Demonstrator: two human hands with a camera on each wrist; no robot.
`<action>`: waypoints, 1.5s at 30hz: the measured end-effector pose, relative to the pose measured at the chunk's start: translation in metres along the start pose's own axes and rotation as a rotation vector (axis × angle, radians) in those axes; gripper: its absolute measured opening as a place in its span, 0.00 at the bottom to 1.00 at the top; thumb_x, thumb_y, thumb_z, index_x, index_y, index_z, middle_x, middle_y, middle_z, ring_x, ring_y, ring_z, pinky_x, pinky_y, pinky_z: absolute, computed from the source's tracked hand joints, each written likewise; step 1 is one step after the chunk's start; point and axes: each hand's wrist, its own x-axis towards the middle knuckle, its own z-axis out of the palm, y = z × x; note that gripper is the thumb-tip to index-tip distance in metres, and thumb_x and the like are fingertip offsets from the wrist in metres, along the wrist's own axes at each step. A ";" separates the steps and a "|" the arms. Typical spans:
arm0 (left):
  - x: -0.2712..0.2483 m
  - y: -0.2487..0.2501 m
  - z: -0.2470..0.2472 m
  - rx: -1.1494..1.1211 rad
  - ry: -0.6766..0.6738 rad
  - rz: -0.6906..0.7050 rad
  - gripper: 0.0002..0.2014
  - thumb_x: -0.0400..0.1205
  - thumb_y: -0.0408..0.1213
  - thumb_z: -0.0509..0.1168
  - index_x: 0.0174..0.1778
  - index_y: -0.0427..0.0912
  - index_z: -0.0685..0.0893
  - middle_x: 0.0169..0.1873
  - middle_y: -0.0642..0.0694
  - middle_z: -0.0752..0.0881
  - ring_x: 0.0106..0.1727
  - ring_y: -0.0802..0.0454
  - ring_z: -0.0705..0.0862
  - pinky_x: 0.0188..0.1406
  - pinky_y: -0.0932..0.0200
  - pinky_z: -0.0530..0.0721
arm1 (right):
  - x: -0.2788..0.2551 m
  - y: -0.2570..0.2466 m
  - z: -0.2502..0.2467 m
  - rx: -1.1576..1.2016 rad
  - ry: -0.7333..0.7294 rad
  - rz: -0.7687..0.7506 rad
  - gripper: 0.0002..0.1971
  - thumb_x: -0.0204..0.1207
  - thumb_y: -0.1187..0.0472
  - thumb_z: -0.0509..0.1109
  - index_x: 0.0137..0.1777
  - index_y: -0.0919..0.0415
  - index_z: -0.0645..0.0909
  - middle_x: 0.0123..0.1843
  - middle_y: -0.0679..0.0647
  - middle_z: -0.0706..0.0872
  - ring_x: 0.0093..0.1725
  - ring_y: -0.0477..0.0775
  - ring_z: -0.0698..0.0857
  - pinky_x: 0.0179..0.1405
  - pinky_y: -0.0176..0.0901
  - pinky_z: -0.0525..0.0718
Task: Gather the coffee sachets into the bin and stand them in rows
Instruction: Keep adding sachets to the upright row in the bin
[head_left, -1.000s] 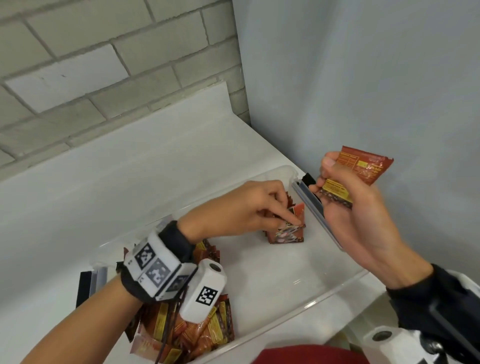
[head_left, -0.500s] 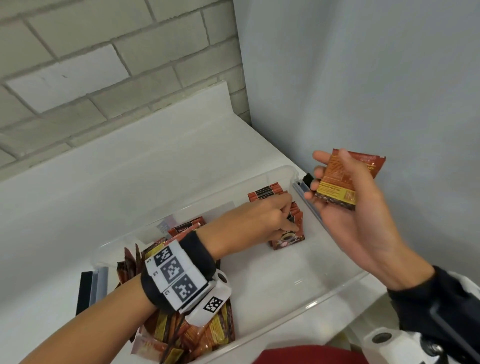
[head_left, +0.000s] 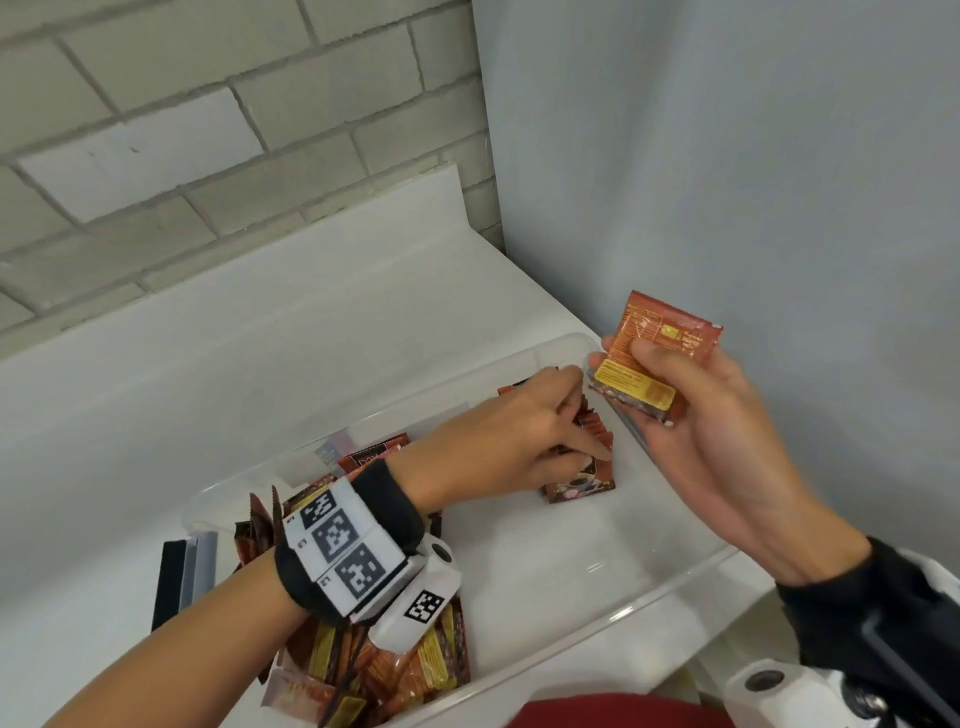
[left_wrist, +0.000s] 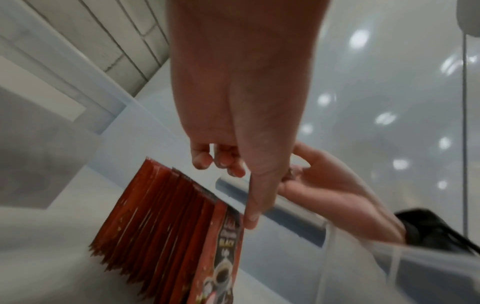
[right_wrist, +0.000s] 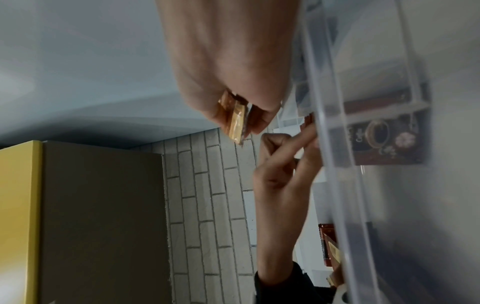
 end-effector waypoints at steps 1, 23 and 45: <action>0.000 0.000 -0.005 -0.062 0.015 -0.044 0.11 0.81 0.39 0.67 0.57 0.44 0.90 0.42 0.43 0.72 0.46 0.55 0.69 0.46 0.62 0.73 | 0.000 0.000 0.000 -0.002 -0.031 -0.024 0.08 0.74 0.67 0.67 0.52 0.60 0.82 0.48 0.56 0.91 0.54 0.54 0.89 0.56 0.42 0.86; -0.003 0.006 -0.059 -1.167 0.372 -0.543 0.07 0.72 0.32 0.69 0.44 0.35 0.85 0.34 0.45 0.90 0.33 0.55 0.88 0.35 0.65 0.87 | -0.013 -0.010 -0.005 -0.404 -0.253 -0.040 0.24 0.63 0.57 0.77 0.60 0.60 0.80 0.51 0.54 0.90 0.50 0.51 0.89 0.51 0.39 0.87; -0.041 0.014 -0.040 -1.001 0.059 -1.106 0.22 0.85 0.25 0.61 0.76 0.41 0.71 0.66 0.46 0.81 0.66 0.54 0.81 0.65 0.63 0.81 | 0.004 0.002 -0.028 -1.872 -0.399 -0.636 0.13 0.52 0.60 0.89 0.32 0.55 0.87 0.50 0.56 0.81 0.52 0.54 0.64 0.40 0.53 0.67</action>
